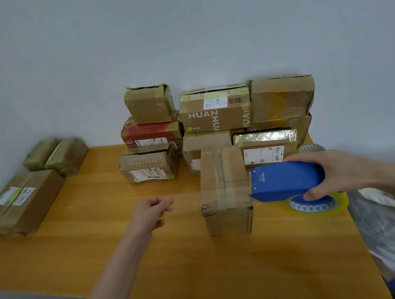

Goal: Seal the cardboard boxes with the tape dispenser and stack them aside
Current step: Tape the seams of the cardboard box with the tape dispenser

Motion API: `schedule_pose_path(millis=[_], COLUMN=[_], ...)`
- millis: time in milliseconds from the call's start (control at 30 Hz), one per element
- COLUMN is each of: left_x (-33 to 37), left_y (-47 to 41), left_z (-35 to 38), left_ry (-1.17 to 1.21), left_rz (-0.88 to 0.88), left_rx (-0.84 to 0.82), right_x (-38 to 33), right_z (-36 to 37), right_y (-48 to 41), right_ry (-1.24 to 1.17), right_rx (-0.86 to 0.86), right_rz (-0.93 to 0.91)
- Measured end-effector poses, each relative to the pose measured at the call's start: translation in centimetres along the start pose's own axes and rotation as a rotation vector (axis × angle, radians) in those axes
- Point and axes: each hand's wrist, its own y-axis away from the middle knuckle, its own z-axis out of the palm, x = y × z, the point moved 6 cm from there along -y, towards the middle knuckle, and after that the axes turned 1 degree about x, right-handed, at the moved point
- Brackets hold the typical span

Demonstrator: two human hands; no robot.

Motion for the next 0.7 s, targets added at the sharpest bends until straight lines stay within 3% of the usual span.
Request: schedule_pose_path(millis=[700], left_x=[-3.6], left_y=[-1.8], left_z=[3.8], left_ry=[-0.113], left_rz=[-0.025], left_rx=[-0.004], right_x=[6.1], right_z=[4.9], right_y=[-0.8], right_ry=[0.117], right_rx=[-0.085], right_rz=[0.21])
